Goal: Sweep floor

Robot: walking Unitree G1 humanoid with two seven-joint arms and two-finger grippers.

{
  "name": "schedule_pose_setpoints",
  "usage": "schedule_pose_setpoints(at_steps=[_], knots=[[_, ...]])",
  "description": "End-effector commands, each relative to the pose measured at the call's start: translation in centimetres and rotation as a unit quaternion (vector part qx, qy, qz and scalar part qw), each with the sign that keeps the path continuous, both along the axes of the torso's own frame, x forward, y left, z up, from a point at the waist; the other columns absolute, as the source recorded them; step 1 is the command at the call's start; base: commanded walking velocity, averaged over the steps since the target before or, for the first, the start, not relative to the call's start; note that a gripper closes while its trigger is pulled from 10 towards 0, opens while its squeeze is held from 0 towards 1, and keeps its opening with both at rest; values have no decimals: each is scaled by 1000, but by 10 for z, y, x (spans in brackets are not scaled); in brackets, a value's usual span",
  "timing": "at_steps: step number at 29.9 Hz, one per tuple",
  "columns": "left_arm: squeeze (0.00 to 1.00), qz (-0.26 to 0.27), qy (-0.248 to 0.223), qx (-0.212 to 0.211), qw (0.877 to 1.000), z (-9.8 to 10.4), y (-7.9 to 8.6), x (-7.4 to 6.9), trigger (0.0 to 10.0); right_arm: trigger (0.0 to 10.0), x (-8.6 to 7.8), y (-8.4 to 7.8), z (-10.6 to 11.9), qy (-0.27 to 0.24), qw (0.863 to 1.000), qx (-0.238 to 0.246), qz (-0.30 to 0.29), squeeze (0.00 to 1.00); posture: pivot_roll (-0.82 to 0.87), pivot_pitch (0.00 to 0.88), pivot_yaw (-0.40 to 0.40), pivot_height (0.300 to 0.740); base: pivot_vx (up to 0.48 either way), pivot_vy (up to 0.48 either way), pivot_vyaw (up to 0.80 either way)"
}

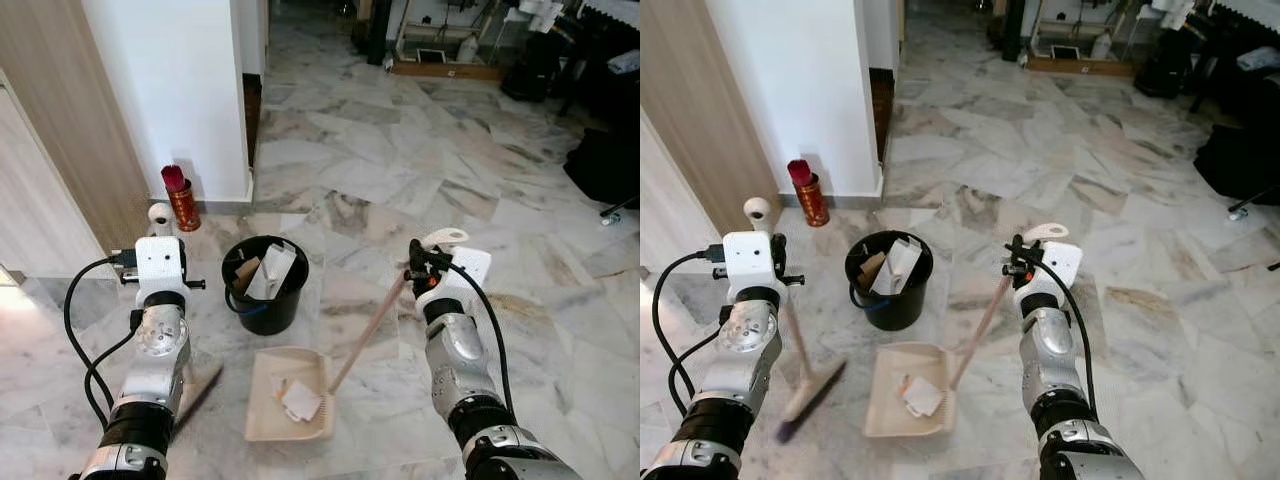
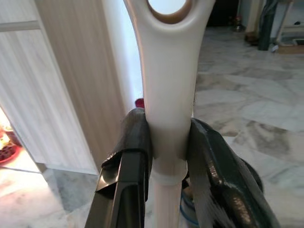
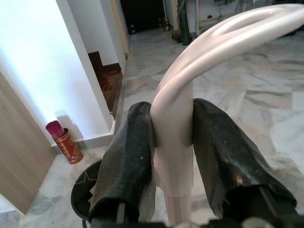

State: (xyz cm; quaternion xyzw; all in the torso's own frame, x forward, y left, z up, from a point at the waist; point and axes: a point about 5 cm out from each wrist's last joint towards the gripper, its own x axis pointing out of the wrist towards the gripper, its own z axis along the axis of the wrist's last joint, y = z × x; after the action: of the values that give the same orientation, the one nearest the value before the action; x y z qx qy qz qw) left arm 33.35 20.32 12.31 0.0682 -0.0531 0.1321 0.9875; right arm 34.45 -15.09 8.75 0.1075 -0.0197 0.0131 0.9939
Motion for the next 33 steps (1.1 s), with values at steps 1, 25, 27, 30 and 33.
schedule_pose_setpoints(at_steps=[1, 25, 27, 30, 33], knots=[[0, -11, -26, 8, 1000, 12, -5, 4, 10000, 10000, 3, -4, 11, -29, 1000, -5, -8, 0, 157, 0, -48, 740, 0, 0, 794], [0, -8, -19, 7, 1000, 9, -6, 4, 10000, 10000, 4, -5, 20, -49, 999, 5, -15, 0, 148, 0, -54, 740, 0, 0, 411], [0, -8, -19, 7, 1000, 9, -6, 4, 10000, 10000, 5, -4, 22, -53, 999, 6, -14, 0, 148, 0, -56, 740, 0, 0, 0], [0, -6, -19, 6, 1000, 8, -5, 4, 10000, 10000, 8, 5, 31, -71, 997, 10, -2, 0, 150, 0, -58, 740, 0, 0, 0], [0, -5, -19, 6, 1000, 8, -6, 4, 10000, 10000, 10, 13, 39, -88, 996, 17, 8, 0, 151, 0, -60, 740, 0, 0, 0]])
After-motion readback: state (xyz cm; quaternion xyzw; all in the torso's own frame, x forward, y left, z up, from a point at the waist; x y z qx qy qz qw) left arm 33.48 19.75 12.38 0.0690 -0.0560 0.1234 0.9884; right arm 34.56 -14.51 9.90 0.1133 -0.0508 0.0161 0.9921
